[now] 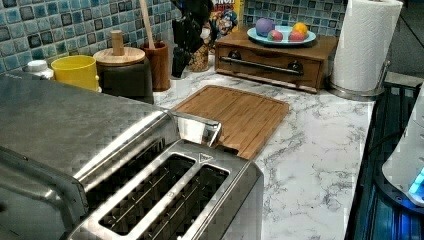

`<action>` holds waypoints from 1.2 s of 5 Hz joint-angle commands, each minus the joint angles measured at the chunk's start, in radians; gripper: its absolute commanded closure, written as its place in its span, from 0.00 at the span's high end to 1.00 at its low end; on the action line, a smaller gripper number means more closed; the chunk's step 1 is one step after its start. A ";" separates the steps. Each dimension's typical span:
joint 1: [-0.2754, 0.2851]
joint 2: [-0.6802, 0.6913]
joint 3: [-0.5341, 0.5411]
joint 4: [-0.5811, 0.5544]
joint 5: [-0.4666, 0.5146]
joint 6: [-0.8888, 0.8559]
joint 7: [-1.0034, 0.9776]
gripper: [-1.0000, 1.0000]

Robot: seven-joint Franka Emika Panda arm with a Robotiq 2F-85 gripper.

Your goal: Close the oven.

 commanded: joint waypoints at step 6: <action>0.071 0.071 0.134 -0.082 0.152 0.121 -0.149 0.00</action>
